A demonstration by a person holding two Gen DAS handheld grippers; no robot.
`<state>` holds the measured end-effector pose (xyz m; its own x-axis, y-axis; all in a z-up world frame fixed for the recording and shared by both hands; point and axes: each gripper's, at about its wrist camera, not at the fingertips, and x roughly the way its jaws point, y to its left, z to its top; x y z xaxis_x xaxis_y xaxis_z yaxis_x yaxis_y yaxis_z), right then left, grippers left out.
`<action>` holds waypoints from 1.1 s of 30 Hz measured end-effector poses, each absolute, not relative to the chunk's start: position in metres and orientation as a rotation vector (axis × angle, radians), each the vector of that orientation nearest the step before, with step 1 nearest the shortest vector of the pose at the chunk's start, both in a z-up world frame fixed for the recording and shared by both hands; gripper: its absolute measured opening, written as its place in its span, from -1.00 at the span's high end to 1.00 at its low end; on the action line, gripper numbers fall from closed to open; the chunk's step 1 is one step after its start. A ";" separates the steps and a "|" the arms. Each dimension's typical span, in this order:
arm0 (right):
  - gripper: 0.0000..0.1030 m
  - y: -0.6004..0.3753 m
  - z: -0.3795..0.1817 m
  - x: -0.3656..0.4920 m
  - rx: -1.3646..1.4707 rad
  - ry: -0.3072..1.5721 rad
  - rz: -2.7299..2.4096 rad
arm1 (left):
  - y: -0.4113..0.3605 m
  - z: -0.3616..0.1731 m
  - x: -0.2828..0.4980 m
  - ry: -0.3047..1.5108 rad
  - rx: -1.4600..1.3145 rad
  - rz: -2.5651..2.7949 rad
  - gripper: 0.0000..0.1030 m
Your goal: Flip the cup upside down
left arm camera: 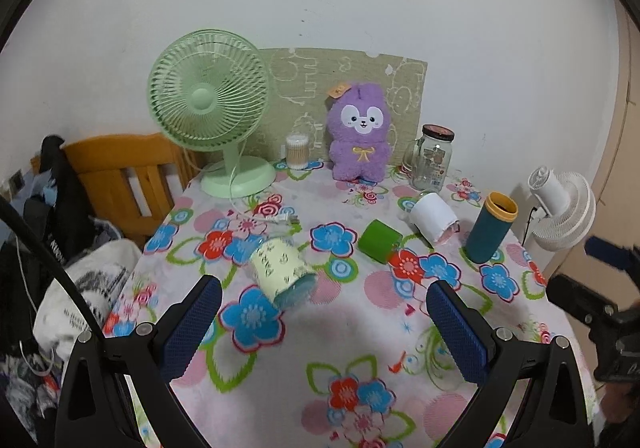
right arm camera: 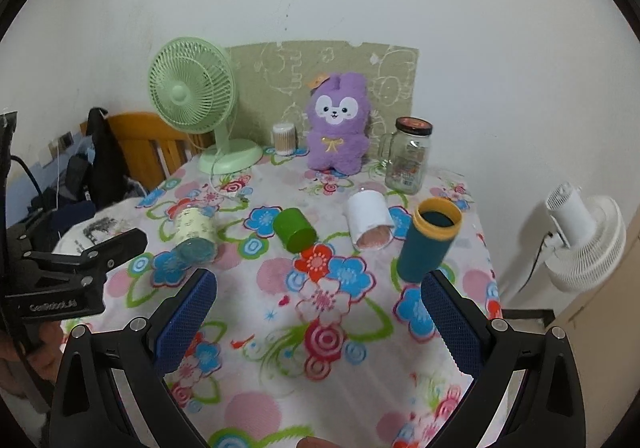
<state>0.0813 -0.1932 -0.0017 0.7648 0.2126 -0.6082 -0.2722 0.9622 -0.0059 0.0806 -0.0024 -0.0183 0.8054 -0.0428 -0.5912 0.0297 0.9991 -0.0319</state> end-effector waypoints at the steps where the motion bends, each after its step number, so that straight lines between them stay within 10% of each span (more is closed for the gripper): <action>1: -1.00 -0.193 -0.003 0.095 -0.108 0.662 0.257 | -0.002 -0.019 0.087 0.638 -0.013 -0.044 -1.00; 33: -0.99 -0.190 -0.104 0.350 -0.277 1.049 0.306 | -0.061 -0.091 0.307 0.845 0.391 -0.508 -1.00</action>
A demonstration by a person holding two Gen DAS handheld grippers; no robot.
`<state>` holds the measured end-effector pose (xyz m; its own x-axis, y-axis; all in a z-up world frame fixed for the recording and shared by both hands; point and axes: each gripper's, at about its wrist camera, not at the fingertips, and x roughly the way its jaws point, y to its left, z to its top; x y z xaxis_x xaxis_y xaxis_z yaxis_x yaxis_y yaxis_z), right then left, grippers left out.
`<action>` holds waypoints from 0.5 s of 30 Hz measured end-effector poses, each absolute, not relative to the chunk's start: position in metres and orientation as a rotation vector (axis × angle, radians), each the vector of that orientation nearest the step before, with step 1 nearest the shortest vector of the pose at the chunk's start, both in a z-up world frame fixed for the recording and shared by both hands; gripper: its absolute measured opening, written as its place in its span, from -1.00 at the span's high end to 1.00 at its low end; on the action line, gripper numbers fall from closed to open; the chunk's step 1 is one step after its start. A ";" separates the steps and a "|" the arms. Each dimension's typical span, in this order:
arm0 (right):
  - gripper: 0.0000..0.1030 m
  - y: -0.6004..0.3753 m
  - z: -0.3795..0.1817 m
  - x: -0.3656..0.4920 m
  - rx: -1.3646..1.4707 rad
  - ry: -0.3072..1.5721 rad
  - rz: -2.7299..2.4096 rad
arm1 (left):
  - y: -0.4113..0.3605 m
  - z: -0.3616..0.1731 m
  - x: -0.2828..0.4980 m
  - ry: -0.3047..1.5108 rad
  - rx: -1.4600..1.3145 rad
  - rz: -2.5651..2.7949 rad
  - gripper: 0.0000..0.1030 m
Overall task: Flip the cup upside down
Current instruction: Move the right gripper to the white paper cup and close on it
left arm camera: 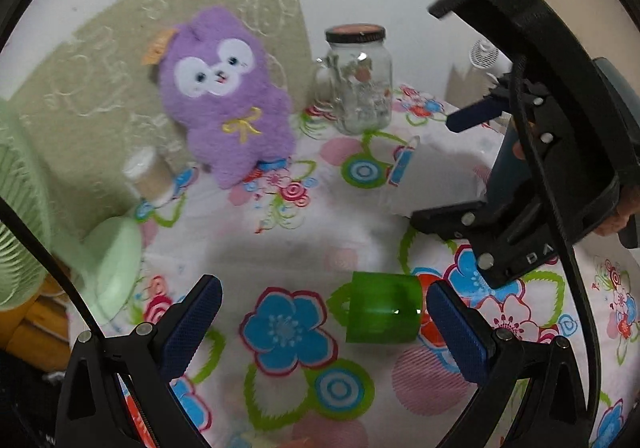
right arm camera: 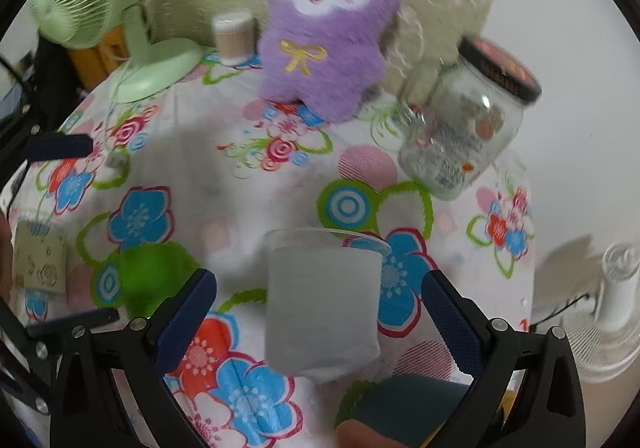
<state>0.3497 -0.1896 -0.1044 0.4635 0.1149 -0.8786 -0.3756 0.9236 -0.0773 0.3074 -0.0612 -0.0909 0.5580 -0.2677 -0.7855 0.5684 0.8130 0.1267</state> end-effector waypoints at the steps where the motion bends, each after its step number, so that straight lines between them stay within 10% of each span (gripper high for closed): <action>1: -0.99 -0.194 -0.108 0.354 -0.242 1.069 0.307 | -0.063 -0.093 0.309 0.846 0.391 -0.519 -1.00; 15: -0.99 -0.190 -0.112 0.358 -0.300 1.112 0.262 | -0.082 -0.100 0.318 0.826 0.455 -0.553 -1.00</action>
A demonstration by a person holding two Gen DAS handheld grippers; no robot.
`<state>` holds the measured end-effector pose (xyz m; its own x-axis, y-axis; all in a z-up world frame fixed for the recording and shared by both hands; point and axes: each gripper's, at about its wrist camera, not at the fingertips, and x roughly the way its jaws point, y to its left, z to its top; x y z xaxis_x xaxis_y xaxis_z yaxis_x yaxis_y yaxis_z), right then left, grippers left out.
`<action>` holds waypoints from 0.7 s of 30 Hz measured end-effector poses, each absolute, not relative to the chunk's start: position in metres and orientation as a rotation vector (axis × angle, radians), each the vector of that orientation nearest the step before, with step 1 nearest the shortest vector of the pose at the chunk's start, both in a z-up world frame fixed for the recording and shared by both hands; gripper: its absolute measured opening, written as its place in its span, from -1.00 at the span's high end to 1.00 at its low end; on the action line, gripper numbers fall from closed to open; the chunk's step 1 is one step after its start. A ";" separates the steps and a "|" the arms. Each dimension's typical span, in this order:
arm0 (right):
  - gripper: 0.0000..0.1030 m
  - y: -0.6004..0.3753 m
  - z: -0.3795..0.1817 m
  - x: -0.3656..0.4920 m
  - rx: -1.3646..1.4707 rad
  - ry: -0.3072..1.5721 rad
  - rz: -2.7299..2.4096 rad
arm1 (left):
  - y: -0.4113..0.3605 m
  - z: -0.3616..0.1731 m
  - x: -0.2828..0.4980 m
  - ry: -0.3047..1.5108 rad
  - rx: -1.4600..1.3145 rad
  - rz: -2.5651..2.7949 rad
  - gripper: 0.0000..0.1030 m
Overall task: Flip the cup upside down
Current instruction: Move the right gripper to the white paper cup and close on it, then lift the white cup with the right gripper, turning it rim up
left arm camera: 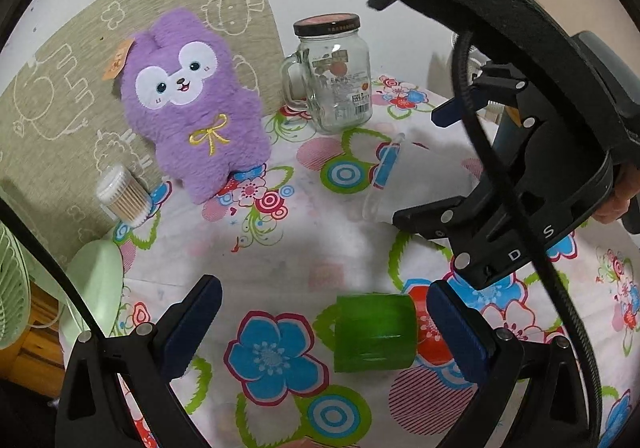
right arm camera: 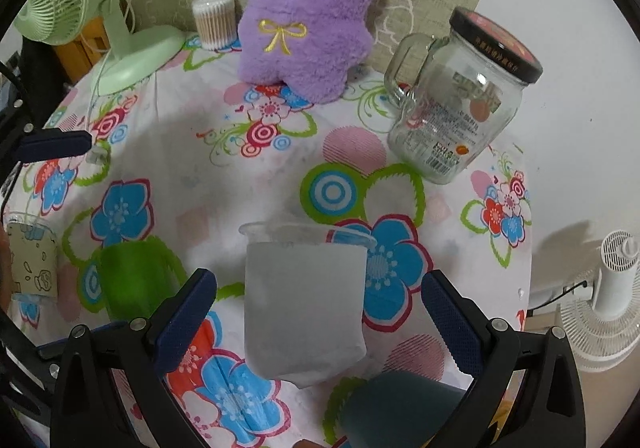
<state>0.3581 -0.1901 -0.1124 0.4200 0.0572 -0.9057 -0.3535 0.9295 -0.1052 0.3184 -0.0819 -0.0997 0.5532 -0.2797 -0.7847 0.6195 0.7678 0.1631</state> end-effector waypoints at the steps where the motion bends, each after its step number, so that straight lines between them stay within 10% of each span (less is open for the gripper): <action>1: -0.99 -0.189 -0.113 0.358 -0.300 1.117 0.262 | -0.083 -0.100 0.318 0.825 0.461 -0.552 -1.00; 9: -0.30 -0.185 -0.129 0.359 -0.300 1.200 0.280 | -0.090 -0.102 0.317 0.822 0.477 -0.556 -1.00; 21: -0.24 -0.186 -0.113 0.348 -0.249 1.160 0.295 | -0.083 -0.097 0.310 0.823 0.444 -0.549 -1.00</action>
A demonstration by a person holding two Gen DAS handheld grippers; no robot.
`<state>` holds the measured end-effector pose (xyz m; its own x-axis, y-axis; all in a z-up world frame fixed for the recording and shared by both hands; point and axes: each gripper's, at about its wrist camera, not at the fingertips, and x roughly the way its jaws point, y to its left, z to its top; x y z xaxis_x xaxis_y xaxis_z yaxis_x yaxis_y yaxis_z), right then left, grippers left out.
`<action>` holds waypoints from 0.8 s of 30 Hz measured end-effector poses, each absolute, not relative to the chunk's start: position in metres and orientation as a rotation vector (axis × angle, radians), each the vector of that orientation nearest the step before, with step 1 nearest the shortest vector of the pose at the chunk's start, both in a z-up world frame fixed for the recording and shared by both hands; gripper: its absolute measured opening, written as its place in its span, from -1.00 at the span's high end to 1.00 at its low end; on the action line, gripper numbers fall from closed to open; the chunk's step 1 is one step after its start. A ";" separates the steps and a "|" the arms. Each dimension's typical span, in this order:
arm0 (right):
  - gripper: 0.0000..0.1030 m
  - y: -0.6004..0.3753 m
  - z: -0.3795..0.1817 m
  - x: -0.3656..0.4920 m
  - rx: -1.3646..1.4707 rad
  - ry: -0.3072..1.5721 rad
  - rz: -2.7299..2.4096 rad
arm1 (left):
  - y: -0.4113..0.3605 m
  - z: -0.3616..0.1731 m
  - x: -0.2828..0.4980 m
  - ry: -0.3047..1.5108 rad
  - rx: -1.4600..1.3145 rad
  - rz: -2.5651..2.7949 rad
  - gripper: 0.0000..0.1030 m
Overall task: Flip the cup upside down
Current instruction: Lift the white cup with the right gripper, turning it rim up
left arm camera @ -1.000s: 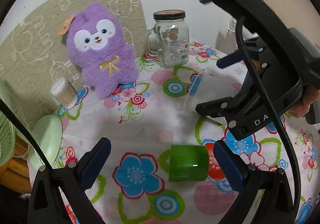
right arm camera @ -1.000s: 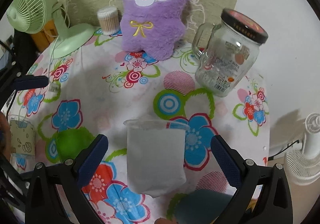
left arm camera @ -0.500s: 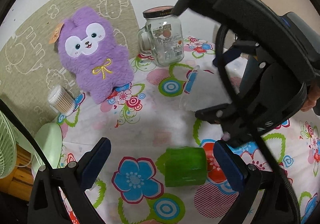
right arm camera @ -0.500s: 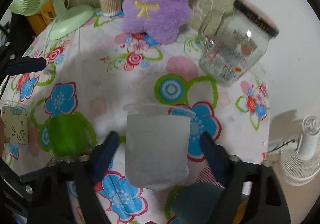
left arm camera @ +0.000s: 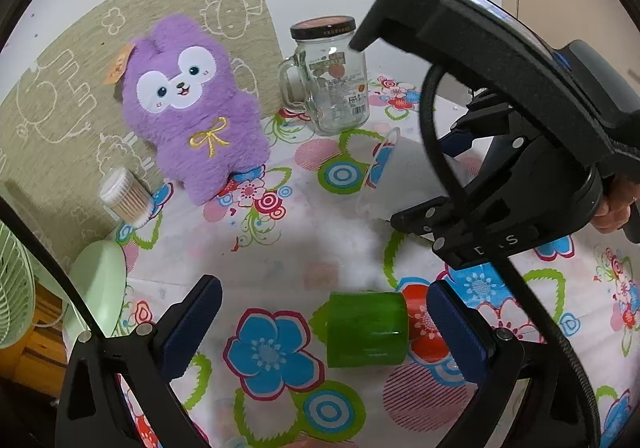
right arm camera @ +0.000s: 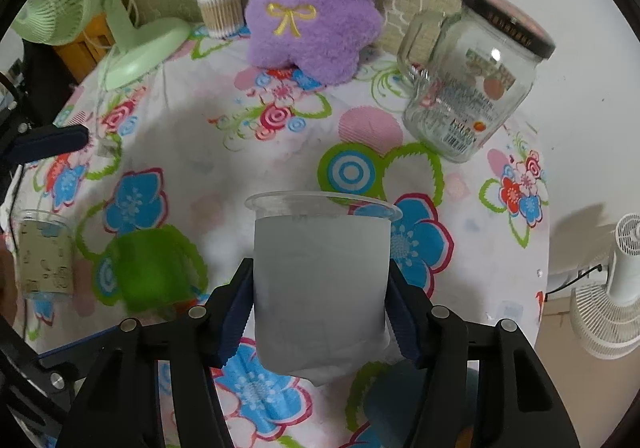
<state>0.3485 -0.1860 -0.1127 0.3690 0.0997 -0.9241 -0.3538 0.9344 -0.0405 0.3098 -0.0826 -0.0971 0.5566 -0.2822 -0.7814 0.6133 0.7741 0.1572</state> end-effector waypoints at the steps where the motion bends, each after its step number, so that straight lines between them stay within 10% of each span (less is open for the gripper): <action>1: -0.24 -0.185 -0.108 0.346 -0.250 1.150 0.298 | -0.081 -0.095 0.309 0.822 0.440 -0.548 -1.00; 24: -0.24 -0.160 0.006 0.238 -0.275 0.968 0.377 | -0.058 -0.015 0.197 0.696 0.426 -0.497 -1.00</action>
<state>0.2379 -0.1601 0.0062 0.5105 0.1880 -0.8391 -0.4296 0.9011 -0.0595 0.1969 -0.0579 -0.0152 0.6616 -0.2877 -0.6925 0.5619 0.8017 0.2037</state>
